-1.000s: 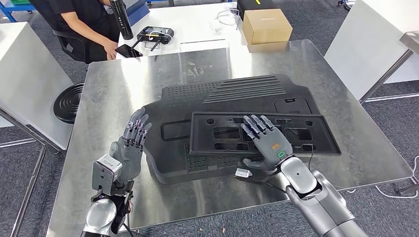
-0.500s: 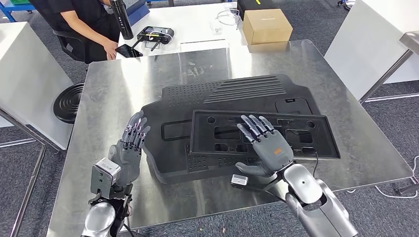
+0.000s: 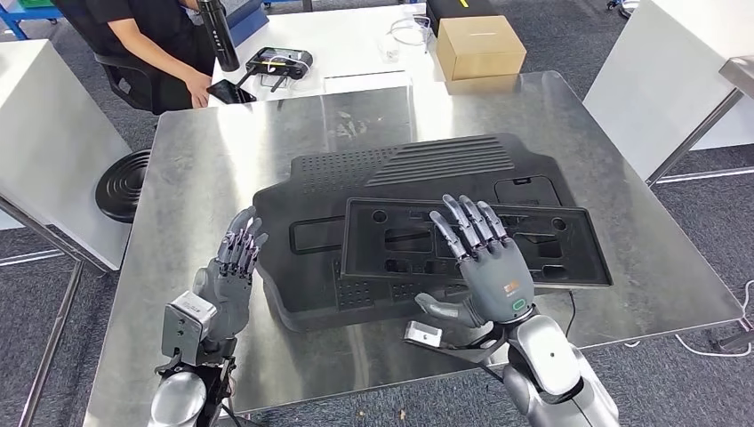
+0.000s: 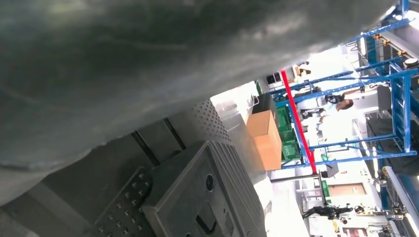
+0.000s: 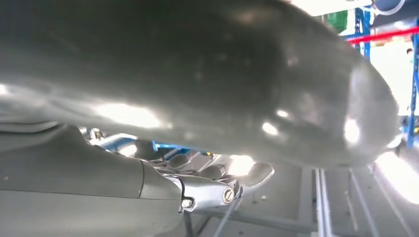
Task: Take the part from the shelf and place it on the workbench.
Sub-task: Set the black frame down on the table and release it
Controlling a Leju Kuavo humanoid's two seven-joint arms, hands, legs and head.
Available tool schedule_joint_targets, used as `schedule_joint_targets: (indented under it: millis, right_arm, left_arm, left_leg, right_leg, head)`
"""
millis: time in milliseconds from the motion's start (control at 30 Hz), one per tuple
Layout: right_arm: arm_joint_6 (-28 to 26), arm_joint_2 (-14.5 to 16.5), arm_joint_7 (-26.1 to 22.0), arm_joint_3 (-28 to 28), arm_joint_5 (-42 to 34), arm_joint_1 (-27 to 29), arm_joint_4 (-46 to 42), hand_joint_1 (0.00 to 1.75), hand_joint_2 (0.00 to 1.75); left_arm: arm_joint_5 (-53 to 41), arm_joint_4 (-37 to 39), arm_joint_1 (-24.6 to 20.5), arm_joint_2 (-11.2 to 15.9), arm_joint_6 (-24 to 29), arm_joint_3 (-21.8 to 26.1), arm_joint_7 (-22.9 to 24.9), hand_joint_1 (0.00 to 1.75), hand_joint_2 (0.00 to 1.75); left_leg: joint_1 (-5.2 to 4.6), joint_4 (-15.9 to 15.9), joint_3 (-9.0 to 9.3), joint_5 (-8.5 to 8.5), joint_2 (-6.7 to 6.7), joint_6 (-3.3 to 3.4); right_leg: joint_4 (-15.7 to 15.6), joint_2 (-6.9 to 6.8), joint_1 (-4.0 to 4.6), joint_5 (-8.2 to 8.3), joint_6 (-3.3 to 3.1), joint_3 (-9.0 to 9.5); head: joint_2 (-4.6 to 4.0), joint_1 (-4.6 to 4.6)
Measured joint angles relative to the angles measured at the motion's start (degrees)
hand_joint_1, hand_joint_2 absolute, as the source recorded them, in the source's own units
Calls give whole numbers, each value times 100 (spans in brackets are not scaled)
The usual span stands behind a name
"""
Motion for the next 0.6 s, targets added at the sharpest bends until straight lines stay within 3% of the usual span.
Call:
schedule_joint_targets:
  millis: [133,200,300,367,433,500,533,567,600]
  right_arm:
    - [-6,253,52,-192,-743,288,-467,0,0]
    - [-12,353,19,-253,-924,410,-679,0,0]
    - [-187,460,-252,-327,-1352,708,-1065,0,0]
    - [-394,524,-542,-354,-1733,1006,-1433,0,0]
    - [-543,580,-811,-352,-2090,1337,-1797,0,0]
    - [-611,615,-967,-331,-2345,1669,-2064,0,0]
    - [-645,622,-1011,-309,-2437,1836,-2164,0,0]
    - [-698,627,-1045,-280,-2506,2002,-2250,0,0]
    - [-765,630,-1073,-249,-2546,2147,-2326,0,0]
  left_arm:
    - [-124,-77,149,-20,134,16,-50,0,0]
    - [-174,-106,211,-28,165,28,-79,0,0]
    - [-328,-172,323,-32,332,51,-201,0,0]
    - [-509,-230,419,-35,544,66,-343,0,0]
    - [-662,-277,499,-45,724,77,-454,0,0]
    - [-745,-305,581,-57,834,87,-501,0,0]
    - [-768,-313,631,-63,874,92,-512,0,0]
    - [-782,-321,680,-69,911,99,-521,0,0]
    - [-792,-326,721,-74,938,106,-527,0,0]
  left_leg:
    - [-7,8,-7,-7,-1,7]
    - [-18,30,-15,-32,2,43]
    - [-32,41,-8,-41,1,99]
    - [10,-27,39,17,7,136]
    - [68,-96,81,71,19,160]
    - [78,-100,75,79,29,166]
    - [82,-99,68,80,32,165]
    - [90,-97,61,83,33,157]
    - [103,-93,55,86,33,143]
  right_leg:
    - [-7,0,-7,2,3,2]
    - [-18,0,-25,0,18,7]
    - [-31,-1,-38,1,55,25]
    - [19,-3,-36,-40,78,5]
    - [418,-4,-26,-281,56,-167]
    - [1208,-4,-33,-646,38,-500]
    - [1534,-4,-47,-767,57,-634]
    - [1654,-5,-65,-803,103,-666]
    - [1524,-9,-87,-751,170,-572]
  head:
    - [0,2]
    - [0,-2]
    - [0,-1]
    - [0,0]
    - [0,19]
    - [0,36]
    - [0,37]
    - [0,36]
    - [0,37]
